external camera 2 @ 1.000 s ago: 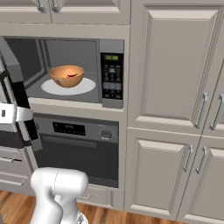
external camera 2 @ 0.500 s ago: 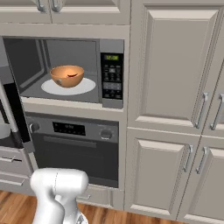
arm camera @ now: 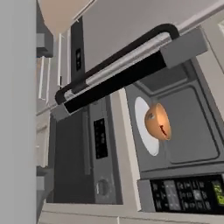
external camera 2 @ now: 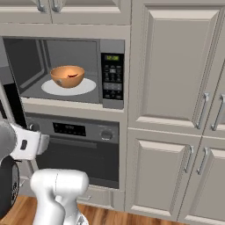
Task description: The microwave is finished heating the fish and lemon wedge. Take the bowl containing the food and place it on the dining counter.
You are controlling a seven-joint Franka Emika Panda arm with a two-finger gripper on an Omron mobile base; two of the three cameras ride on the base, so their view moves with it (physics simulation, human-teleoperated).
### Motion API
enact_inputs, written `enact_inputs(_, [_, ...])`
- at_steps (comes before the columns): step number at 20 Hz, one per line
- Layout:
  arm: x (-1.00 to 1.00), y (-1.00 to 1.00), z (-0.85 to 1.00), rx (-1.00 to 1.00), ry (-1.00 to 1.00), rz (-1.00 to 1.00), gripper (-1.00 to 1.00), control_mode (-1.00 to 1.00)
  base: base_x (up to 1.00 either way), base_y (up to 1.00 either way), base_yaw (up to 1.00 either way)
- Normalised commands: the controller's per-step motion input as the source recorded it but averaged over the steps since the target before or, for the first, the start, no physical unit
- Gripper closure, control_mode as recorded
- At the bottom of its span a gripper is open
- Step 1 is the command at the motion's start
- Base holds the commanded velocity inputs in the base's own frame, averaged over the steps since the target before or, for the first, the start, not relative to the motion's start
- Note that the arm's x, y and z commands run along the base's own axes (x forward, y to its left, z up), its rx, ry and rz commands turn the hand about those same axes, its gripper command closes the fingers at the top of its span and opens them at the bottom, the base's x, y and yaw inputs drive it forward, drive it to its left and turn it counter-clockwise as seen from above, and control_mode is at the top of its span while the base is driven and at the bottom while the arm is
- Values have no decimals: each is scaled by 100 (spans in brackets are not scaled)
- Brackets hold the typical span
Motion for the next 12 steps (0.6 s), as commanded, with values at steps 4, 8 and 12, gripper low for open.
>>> enact_inputs(4, [64, -91, -1, 41, 22, 23, -100, -100, 0, 0, 0])
enact_inputs(8, [91, -41, -39, 42, 20, 17, -100, -100, 0, 0, 0])
enact_inputs(12, [100, 2, -66, 39, 15, 8, -100, -100, 0, 0, 0])
